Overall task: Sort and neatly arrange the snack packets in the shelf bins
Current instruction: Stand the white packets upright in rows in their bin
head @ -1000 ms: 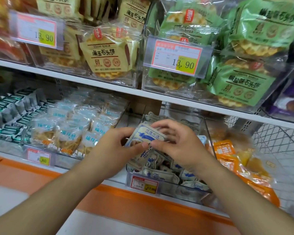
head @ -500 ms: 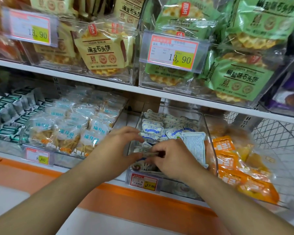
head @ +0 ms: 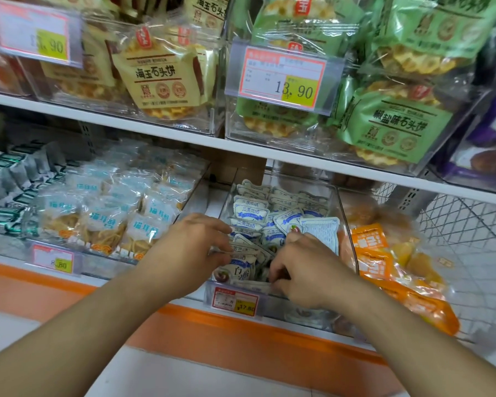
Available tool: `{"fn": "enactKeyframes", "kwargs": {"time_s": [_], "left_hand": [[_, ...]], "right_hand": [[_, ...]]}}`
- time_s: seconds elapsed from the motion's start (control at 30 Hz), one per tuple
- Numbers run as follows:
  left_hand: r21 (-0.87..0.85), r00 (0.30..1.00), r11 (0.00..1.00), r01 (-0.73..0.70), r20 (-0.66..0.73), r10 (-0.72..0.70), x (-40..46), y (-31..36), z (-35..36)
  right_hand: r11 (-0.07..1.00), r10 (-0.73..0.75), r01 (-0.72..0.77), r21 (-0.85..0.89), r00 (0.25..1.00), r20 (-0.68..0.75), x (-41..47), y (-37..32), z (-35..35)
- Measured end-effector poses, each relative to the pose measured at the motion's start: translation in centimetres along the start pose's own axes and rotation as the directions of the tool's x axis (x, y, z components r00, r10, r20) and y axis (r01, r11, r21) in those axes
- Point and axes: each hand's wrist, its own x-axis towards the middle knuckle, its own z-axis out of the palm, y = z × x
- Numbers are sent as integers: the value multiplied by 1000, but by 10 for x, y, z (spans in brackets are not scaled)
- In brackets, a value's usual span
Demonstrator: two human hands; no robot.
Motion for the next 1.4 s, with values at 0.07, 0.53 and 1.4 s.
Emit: {"fn": "enactKeyframes", "kwargs": {"time_s": [0.07, 0.53, 1.4], "left_hand": [[22, 1000, 1000, -7, -4, 7, 1, 0, -1], [-55, 992, 997, 54, 119, -48, 3, 21, -14], [256, 961, 929, -267, 138, 238, 9, 35, 12]], "right_hand": [[997, 41, -38, 65, 999, -32, -3, 5, -4], [708, 312, -66, 703, 922, -228, -33, 39, -27], [921, 167, -114, 372, 980, -112, -23, 32, -7]]}}
